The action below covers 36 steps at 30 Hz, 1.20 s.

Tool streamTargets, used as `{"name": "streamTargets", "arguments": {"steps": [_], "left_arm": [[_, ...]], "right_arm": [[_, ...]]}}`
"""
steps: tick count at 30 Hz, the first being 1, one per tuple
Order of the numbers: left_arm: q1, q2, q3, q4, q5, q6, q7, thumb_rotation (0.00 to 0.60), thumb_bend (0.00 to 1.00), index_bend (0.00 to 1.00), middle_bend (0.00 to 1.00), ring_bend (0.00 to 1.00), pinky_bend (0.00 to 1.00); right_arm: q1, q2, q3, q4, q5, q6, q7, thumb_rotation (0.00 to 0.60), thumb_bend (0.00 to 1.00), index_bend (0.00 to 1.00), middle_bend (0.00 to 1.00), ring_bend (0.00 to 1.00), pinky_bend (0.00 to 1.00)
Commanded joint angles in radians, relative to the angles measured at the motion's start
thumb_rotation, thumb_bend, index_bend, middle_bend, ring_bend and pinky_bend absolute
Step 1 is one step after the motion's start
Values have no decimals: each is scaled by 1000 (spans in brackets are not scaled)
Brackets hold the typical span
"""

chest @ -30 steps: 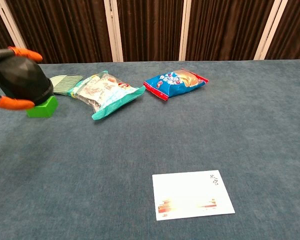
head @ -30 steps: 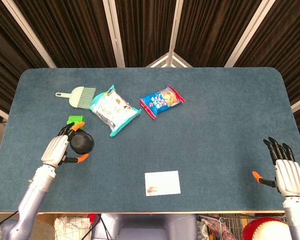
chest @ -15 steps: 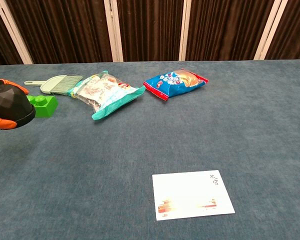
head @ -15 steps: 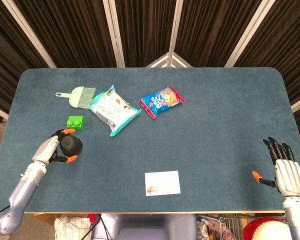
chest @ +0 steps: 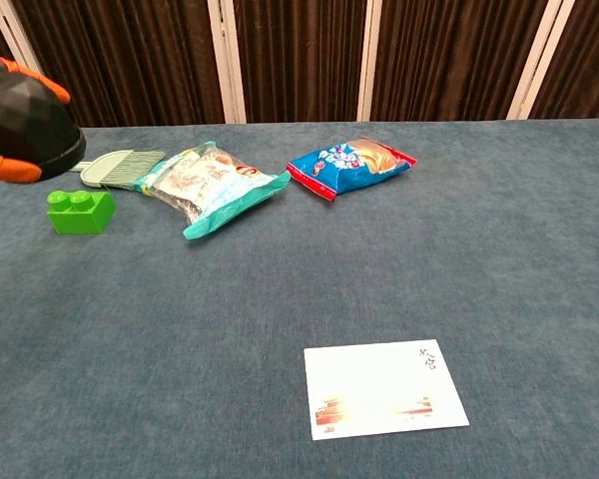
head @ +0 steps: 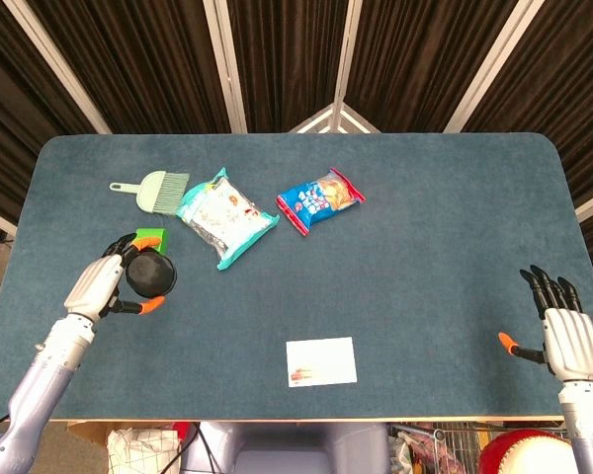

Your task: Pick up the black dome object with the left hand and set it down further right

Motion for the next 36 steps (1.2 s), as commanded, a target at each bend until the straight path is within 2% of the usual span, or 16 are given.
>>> {"name": "streamTargets", "arguments": {"steps": [1,6,9,13,17,19,21,23,25,29,33,36], "left_arm": [[-17,-62,45,89,-65,-49,7,600,591,196,488,0,0],[-38,-166,66,227,-106,-107,-29,600,605,217,485,0,0],[-45,-170,38,209,-72,-75,-38,600,613,227,486,0,0],[-43,-84,-26,40,12,31,-1,600,613,230,487,0,0],[-4,65,-88,-215,102,154,47,600,612,231,488,0,0],[23,113,-92,-285,134,191,51,600,612,231,491,0,0],[55,148,-74,-318,157,215,47,600,612,231,492,0,0],[65,151,-45,-296,147,201,47,600,612,230,490,0,0],[56,117,-8,-223,100,149,29,600,612,230,487,0,0],[19,-2,51,-29,5,29,-11,600,612,229,485,0,0],[-17,-134,80,182,-74,-79,-62,600,612,229,484,0,0],[-28,-180,78,256,-76,-110,-96,600,612,229,484,0,0]], "right_arm": [[-5,1,-3,0,-5,7,4,600,221,102,66,124,36],[-12,0,-10,-1,-13,17,8,600,221,102,66,124,36],[-13,-1,-10,2,-14,18,8,600,222,102,66,124,36],[-18,-4,-16,4,-16,21,8,600,221,102,66,124,36],[-20,-5,-18,5,-22,26,9,600,221,102,66,123,36],[-21,-4,-19,5,-24,28,11,600,222,102,66,124,36],[-20,-3,-17,0,-26,29,11,600,222,102,66,124,36],[-21,-1,-18,0,-27,31,13,600,221,102,66,124,36],[-21,-2,-19,0,-29,31,14,600,222,102,66,124,36],[-22,0,-18,-3,-30,34,16,600,222,102,66,124,36],[-22,2,-17,-3,-22,30,15,600,221,102,66,124,36],[-23,2,-18,-3,-21,28,10,600,222,102,66,124,36]]}}
